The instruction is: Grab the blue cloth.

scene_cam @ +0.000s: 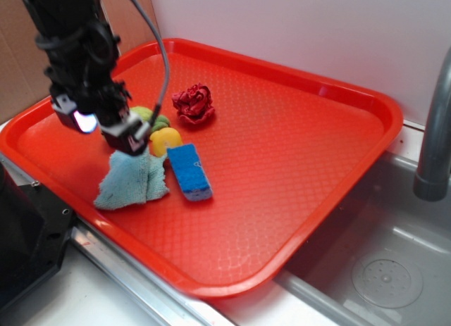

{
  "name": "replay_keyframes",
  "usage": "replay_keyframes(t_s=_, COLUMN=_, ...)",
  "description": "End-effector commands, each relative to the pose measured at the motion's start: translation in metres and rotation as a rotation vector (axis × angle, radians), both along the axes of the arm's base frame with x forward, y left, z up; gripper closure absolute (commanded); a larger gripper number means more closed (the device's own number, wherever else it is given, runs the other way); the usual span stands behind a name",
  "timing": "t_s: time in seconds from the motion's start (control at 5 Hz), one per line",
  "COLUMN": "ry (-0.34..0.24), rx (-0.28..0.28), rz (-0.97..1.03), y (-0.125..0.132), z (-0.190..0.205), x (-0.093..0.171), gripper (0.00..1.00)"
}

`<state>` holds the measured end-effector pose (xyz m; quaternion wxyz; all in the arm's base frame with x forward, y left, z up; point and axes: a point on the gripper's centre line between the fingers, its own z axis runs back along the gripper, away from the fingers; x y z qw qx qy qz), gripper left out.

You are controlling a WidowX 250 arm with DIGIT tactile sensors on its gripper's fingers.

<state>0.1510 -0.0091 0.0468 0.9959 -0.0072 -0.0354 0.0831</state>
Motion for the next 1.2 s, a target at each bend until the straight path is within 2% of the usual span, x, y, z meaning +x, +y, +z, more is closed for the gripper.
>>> replay_keyframes(t_s=0.0, ry=-0.047, rx=-0.087, rz=-0.086, y=-0.009, z=-0.034, x=0.013, gripper=0.0)
replay_keyframes(t_s=0.2, ry=-0.048, rx=-0.083, rz=-0.091, y=-0.013, z=-0.037, x=0.013, gripper=1.0)
replay_keyframes(t_s=0.6, ry=-0.035, rx=-0.078, rz=-0.08, y=-0.016, z=-0.028, x=0.01, gripper=1.0)
replay_keyframes(t_s=0.8, ry=0.006, rx=-0.08, rz=-0.049, y=-0.018, z=-0.012, x=0.011, gripper=1.0)
replay_keyframes(t_s=1.0, ry=0.078, rx=-0.023, rz=0.046, y=-0.02, z=0.015, x=0.011, gripper=1.0)
